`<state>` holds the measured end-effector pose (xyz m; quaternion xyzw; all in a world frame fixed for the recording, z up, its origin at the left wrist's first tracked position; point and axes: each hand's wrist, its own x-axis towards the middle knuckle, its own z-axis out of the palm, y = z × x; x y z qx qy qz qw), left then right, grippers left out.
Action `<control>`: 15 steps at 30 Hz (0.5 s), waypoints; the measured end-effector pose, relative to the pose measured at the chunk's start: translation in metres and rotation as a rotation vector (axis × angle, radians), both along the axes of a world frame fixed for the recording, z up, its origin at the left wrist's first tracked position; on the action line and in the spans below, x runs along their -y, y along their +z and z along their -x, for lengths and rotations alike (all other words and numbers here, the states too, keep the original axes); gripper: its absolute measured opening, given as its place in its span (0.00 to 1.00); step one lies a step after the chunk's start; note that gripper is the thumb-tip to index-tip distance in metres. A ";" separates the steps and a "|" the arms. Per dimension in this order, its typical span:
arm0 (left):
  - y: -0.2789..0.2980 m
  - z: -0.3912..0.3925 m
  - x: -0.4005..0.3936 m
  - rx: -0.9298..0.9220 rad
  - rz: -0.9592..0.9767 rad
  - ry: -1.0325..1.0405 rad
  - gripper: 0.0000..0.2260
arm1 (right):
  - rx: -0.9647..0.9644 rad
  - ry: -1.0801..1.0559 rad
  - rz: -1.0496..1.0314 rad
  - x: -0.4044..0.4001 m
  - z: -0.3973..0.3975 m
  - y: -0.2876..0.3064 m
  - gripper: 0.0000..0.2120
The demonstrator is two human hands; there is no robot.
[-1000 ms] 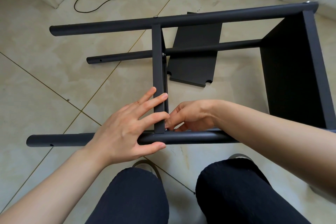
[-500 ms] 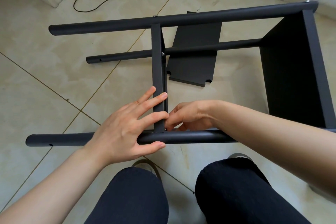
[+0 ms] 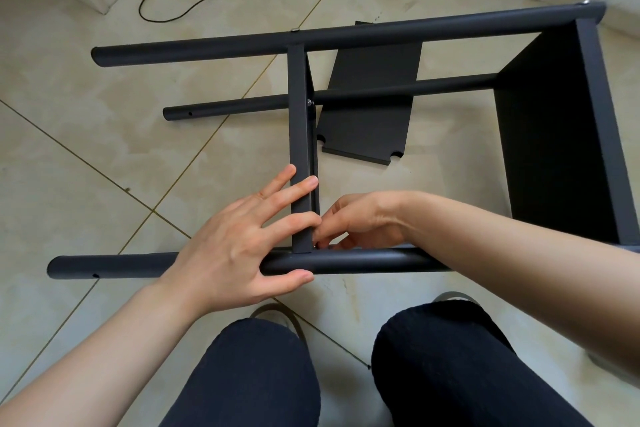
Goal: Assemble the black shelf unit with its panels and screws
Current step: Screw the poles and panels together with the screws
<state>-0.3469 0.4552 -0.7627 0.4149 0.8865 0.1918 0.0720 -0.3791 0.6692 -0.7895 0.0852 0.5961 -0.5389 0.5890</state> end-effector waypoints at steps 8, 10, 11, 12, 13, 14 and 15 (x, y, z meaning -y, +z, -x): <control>0.000 0.000 0.000 -0.010 0.010 -0.002 0.26 | 0.051 0.017 0.035 -0.009 0.002 0.002 0.07; 0.000 0.000 0.000 -0.009 0.008 -0.001 0.25 | 0.040 0.009 0.034 -0.006 0.001 0.001 0.05; 0.000 0.000 0.000 -0.008 0.008 -0.001 0.25 | 0.036 0.004 0.035 -0.005 0.001 0.000 0.05; 0.000 0.000 0.000 -0.008 0.008 -0.001 0.25 | 0.031 0.001 0.037 -0.004 0.000 0.000 0.05; 0.000 0.000 0.000 -0.008 0.008 -0.002 0.25 | 0.024 -0.001 0.039 -0.002 0.000 0.000 0.06; 0.000 0.000 0.000 -0.007 0.007 -0.001 0.25 | 0.019 -0.004 0.043 -0.002 0.000 0.000 0.07; 0.000 0.000 0.000 -0.005 0.005 0.000 0.25 | 0.019 -0.008 0.049 -0.002 0.000 0.000 0.09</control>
